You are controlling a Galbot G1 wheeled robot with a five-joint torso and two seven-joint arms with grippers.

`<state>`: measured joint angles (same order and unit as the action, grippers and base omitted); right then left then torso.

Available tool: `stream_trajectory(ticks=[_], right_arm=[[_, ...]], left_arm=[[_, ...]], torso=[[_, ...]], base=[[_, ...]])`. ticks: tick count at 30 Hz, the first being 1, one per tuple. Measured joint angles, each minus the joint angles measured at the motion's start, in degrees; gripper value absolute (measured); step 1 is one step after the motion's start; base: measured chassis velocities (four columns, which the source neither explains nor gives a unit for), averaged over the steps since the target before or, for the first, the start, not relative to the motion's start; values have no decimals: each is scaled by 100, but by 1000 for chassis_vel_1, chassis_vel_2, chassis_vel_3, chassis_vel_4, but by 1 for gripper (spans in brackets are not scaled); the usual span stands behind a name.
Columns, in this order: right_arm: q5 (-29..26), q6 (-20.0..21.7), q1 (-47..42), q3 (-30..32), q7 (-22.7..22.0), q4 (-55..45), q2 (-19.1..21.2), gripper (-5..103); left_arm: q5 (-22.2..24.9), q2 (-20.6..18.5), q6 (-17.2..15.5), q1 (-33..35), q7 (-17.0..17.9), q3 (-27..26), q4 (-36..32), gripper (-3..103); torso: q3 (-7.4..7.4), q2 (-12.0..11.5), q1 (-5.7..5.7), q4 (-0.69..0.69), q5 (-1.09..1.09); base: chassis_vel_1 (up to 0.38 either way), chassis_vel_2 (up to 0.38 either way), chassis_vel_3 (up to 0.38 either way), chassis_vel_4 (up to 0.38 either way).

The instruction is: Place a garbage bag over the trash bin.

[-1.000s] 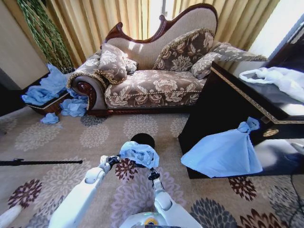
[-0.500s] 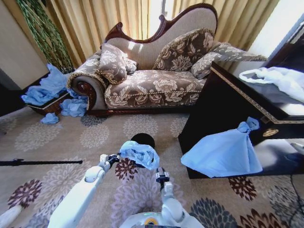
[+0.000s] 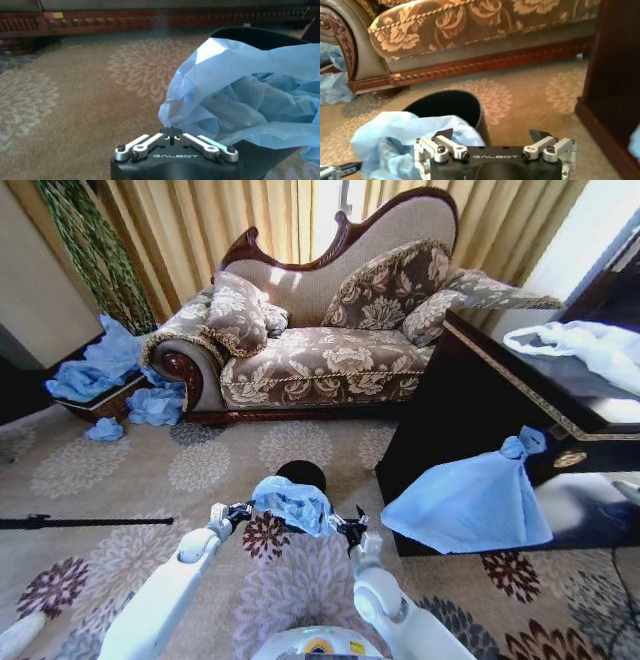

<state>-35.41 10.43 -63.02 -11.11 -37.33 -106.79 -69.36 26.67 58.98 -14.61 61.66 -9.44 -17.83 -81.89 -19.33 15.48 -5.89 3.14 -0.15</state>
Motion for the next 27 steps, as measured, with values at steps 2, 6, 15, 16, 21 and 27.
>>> stream_trajectory(ticks=[2,6,15,16,21,27], right_arm=[[-150,28,102,-123,-114,70,-100,99],[-241,37,234,-232,-158,435,-293,100],[-222,14,296,-104,200,985,-298,86],[-222,14,296,-104,200,985,-298,86],[-210,-3,310,25,495,1256,-311,71],[-259,-77,330,133,735,1412,-318,48]], left_arm=[[-1,0,-3,-6,0,8,2,0],[-4,0,-11,-19,5,12,-3,0],[-7,12,-16,19,17,-10,-69,0],[-7,12,-16,19,17,-10,-69,0],[-4,21,-13,19,22,-22,-71,0],[3,4,16,26,22,-35,-41,0]], torso=[[0,0,0,0,0],[0,0,0,0,0],[0,0,0,1,0],[0,0,0,1,0],[0,0,0,1,0],[0,0,0,1,0]], base=[[0,0,0,0],[0,0,0,0],[0,0,0,0],[0,0,0,0],[0,0,0,0],[0,0,0,0]])
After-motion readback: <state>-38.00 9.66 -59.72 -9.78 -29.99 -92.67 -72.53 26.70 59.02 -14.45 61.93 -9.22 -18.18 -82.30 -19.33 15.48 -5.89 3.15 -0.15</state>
